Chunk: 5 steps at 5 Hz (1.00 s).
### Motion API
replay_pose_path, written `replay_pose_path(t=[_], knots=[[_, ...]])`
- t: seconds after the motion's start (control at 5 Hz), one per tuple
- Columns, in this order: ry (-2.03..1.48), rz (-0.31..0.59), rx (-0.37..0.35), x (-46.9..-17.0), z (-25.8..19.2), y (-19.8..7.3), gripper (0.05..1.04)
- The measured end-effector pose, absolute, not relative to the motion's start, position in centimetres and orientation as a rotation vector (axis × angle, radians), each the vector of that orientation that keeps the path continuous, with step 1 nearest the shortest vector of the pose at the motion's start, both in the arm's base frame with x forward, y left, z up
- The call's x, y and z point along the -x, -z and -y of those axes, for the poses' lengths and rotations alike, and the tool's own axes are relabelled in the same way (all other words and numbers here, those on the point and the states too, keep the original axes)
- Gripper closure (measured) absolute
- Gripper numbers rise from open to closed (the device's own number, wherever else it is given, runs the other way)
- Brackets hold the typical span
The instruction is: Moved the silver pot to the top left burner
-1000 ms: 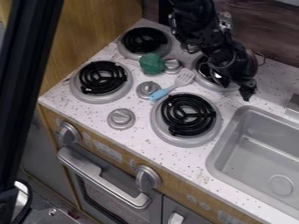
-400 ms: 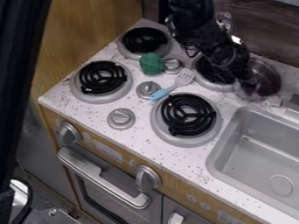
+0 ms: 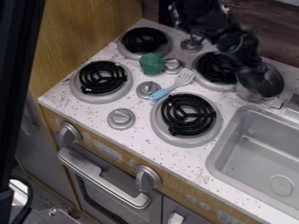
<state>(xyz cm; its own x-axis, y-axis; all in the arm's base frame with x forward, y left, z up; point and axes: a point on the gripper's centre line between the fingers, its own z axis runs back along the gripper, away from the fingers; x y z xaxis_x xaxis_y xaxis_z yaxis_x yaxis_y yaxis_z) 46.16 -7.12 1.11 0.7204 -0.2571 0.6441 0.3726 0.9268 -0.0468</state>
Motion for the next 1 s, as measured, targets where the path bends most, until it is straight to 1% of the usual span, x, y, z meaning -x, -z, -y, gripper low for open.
replay_pose_path(t=[0.2, 0.4, 0.6, 0.8, 1.0], knots=[[0.310, 0.641, 0.118, -46.0, 7.4, 0.1, 0.089], [0.174, 0.527, 0.005, -46.6, 7.5, 2.3, 0.089], [0.078, 0.517, -0.101, -47.8, 6.0, 3.3, 0.088], [0.054, 0.512, -0.074, -48.5, 5.9, 3.6, 0.088], [0.025, 0.539, -0.062, -49.6, 6.0, 3.0, 0.088]])
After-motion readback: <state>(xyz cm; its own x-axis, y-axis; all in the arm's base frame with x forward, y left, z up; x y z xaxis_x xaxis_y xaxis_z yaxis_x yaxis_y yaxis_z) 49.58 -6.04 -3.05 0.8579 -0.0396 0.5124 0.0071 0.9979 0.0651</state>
